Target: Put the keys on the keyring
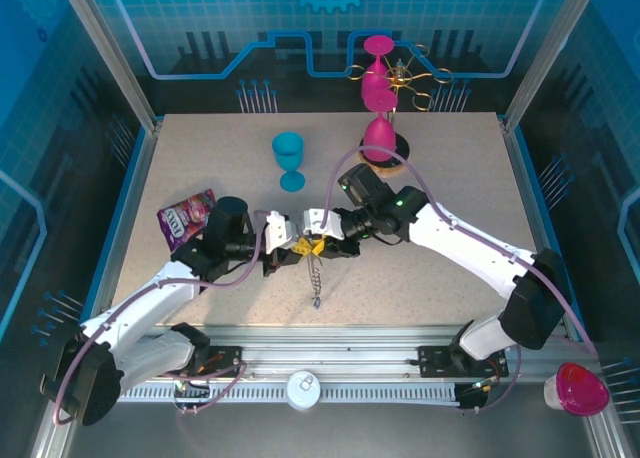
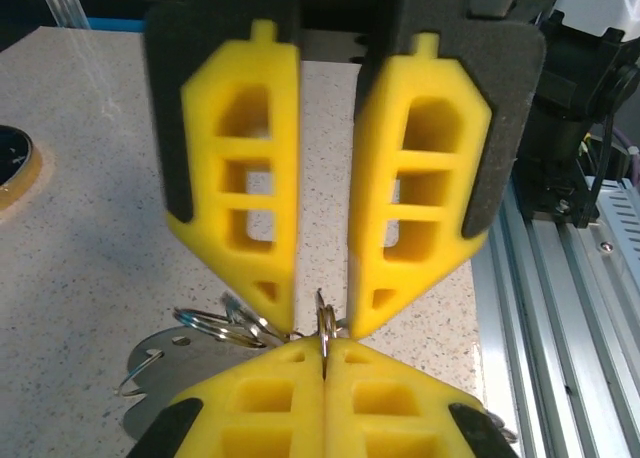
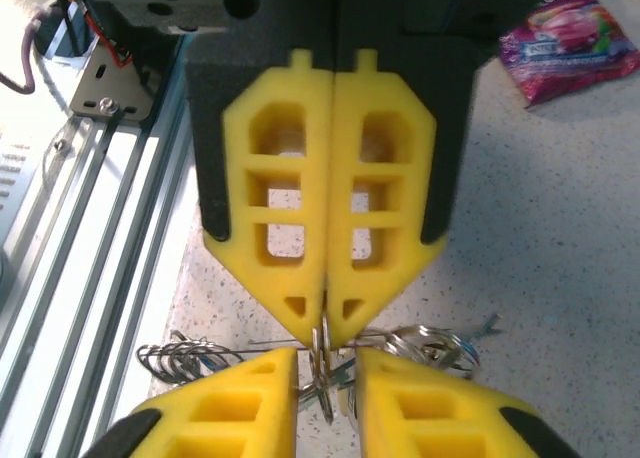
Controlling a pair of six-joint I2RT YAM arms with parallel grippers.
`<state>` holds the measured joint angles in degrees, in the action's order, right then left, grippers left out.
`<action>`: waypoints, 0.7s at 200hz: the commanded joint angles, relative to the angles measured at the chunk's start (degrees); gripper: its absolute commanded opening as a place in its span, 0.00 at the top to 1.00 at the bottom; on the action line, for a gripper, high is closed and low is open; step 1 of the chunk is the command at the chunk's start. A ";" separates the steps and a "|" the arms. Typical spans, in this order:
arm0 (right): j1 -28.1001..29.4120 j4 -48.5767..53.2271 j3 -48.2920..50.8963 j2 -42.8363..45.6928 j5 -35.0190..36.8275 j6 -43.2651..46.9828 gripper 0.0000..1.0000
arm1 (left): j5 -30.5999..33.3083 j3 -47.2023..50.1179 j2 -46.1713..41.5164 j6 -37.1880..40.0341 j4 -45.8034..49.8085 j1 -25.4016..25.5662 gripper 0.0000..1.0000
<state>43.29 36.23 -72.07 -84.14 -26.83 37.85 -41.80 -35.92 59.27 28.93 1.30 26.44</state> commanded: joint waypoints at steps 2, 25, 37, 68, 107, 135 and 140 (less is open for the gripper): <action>-2.55 -6.52 3.54 4.53 -4.77 -6.03 0.69 | -0.25 1.77 -2.41 -0.54 -6.81 0.50 1.00; -2.97 -9.80 7.64 6.38 -5.52 -8.91 0.68 | -1.51 5.55 -3.49 -5.30 -17.34 0.52 1.00; -2.96 -11.87 9.73 7.23 -5.13 -10.67 0.68 | -1.84 7.03 -3.71 -7.40 -21.49 0.55 1.00; -2.89 -16.97 13.88 9.82 -5.60 -14.57 0.68 | -1.44 6.92 -3.47 -7.31 -20.80 0.51 1.00; -2.60 -18.32 15.27 10.24 -5.64 -15.84 0.69 | -0.85 6.48 -2.93 -8.90 -20.84 0.57 1.00; -2.55 -20.21 15.67 9.91 -5.68 -16.89 0.70 | -0.57 6.43 -2.84 -9.56 -21.20 0.55 1.00; -2.55 -20.31 15.57 9.72 -5.49 -16.93 0.70 | -0.42 6.39 -2.84 -9.87 -21.38 0.55 1.00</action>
<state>40.49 18.90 -56.93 -74.96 -30.98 22.87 -41.82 -28.97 56.55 20.73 -16.82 26.52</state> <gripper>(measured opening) 0.305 0.049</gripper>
